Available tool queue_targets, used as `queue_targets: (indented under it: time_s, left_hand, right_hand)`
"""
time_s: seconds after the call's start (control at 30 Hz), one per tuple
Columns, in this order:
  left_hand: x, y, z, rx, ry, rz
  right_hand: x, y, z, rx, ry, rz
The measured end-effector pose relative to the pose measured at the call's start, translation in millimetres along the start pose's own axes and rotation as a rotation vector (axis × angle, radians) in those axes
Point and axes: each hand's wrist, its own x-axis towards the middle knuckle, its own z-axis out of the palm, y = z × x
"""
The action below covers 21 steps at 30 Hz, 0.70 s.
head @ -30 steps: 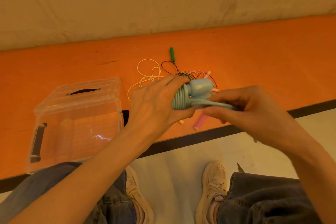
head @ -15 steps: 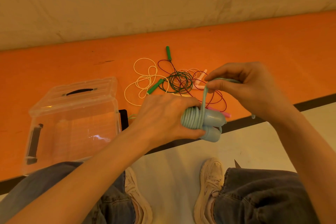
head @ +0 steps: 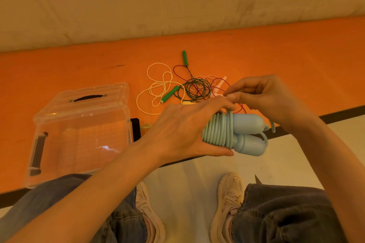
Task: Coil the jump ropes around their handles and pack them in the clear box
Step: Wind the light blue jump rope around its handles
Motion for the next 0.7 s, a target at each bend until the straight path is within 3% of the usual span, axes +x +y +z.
queue_targets:
  time_s: [0.37, 0.7]
  left_hand:
    - [6, -7, -13, -0.531, 0.269, -0.348]
    - [9, -17, -8, -0.483, 0.444, -0.515]
  right_hand:
    - [-2, 4, 7, -0.013, 0.072, 0.074]
    - [-13, -7, 29, -0.017, -0.043, 0.056]
